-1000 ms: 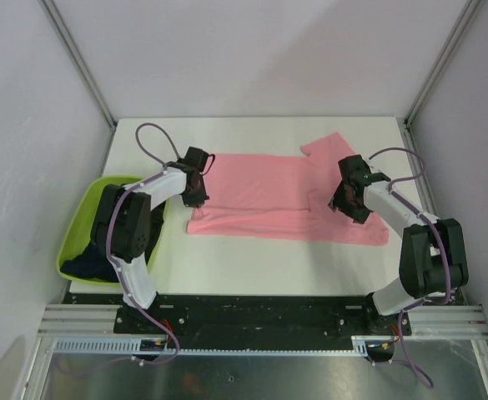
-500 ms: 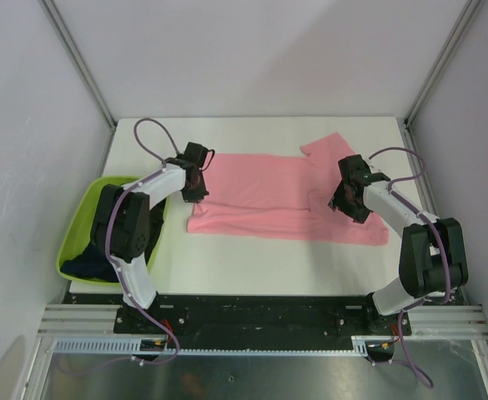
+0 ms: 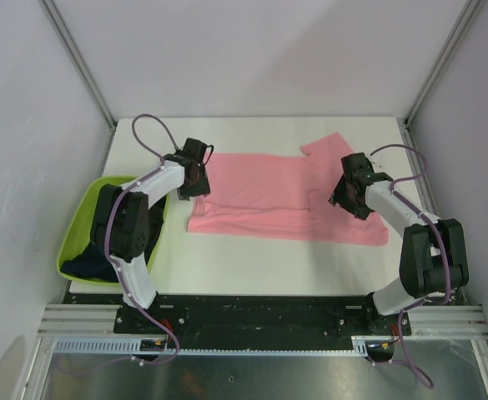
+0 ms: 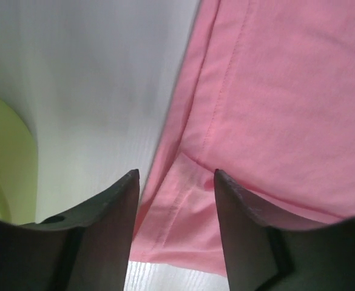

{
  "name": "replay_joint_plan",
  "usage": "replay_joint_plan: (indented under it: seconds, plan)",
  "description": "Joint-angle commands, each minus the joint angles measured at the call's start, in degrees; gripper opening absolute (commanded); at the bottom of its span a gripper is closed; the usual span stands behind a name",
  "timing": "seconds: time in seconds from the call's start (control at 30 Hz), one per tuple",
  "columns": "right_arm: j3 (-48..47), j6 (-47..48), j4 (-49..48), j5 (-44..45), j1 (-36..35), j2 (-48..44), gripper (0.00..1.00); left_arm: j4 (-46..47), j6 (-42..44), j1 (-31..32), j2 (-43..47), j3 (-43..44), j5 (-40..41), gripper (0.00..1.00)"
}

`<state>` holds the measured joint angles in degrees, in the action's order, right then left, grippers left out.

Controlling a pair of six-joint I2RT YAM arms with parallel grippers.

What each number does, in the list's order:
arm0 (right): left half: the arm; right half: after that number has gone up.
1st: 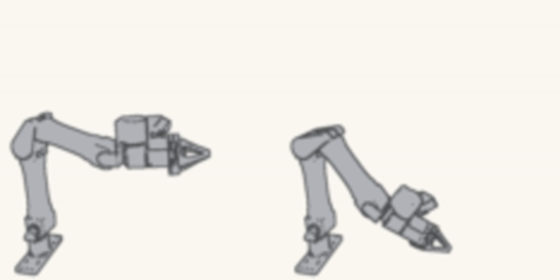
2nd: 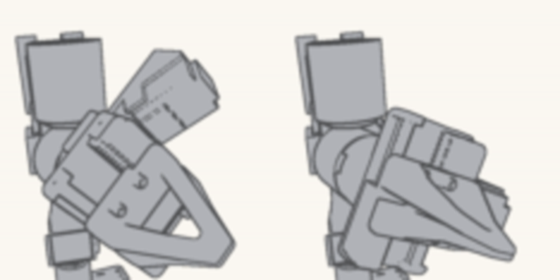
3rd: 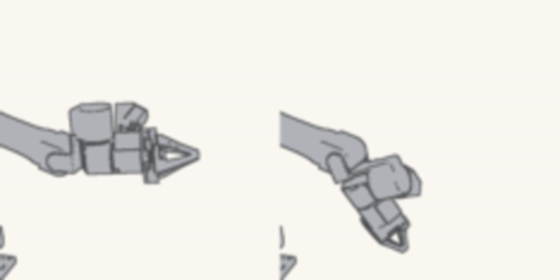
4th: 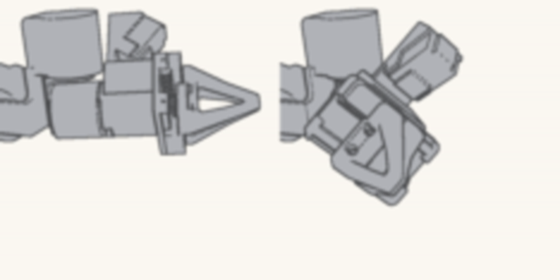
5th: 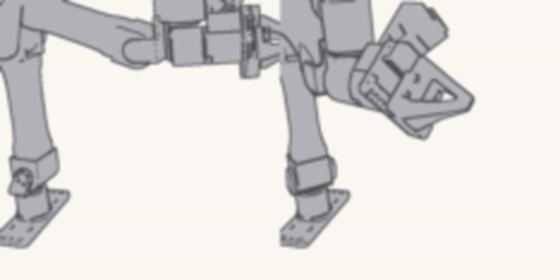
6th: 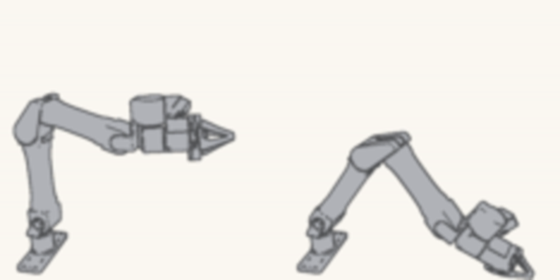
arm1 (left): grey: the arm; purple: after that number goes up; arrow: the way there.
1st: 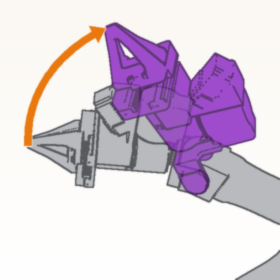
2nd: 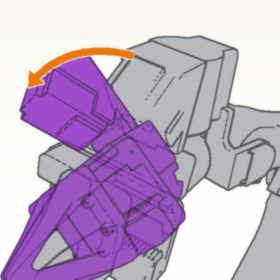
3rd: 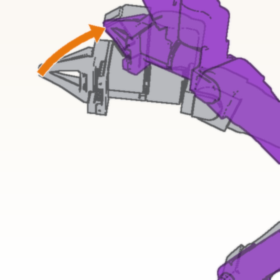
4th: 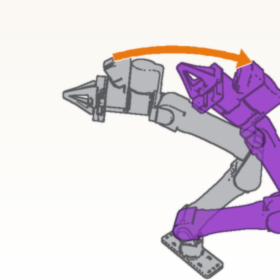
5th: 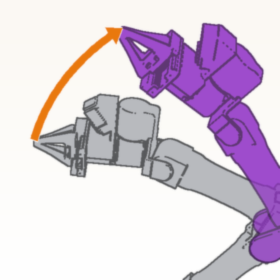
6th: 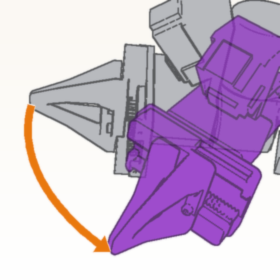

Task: Fold and stack the t-shirts
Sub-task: Fold the flattened tshirt in 1/3 of the way, then grap the side of the flattened tshirt furthest away from the robot with both arms

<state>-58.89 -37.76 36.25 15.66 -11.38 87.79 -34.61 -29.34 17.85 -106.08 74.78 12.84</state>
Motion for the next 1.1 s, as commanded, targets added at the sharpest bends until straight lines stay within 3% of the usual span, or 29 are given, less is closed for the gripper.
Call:
replay_joint_plan:
  seconds: [0.0, 0.23, 0.5, 0.87, 1.07]
  plan:
    - [-0.4, 3.4, -6.9, -2.4, 2.9, -3.6, 0.75, 0.0, 2.2, -1.0, 1.6, 6.4, 0.2, 0.59]
    - [-9.4, 5.4, -14.1, -6.4, 7.3, 3.5, 0.75, 0.0, 5.3, -2.1, -11.3, 24.0, -3.2, 0.52]
    - [-23.5, 6.8, -15.6, -6.9, 8.4, 17.3, 0.74, 0.0, 4.7, -4.9, -26.8, 44.0, -5.5, 0.43]
    - [-36.7, 7.4, -15.6, -8.0, 9.4, 29.9, 0.73, 0.0, 2.0, -7.4, -37.1, 54.8, -4.4, 0.4]
    - [-41.4, 7.5, -15.0, -8.7, 9.8, 34.2, 0.73, 0.0, 0.2, -7.6, -39.8, 56.4, -6.9, 0.39]
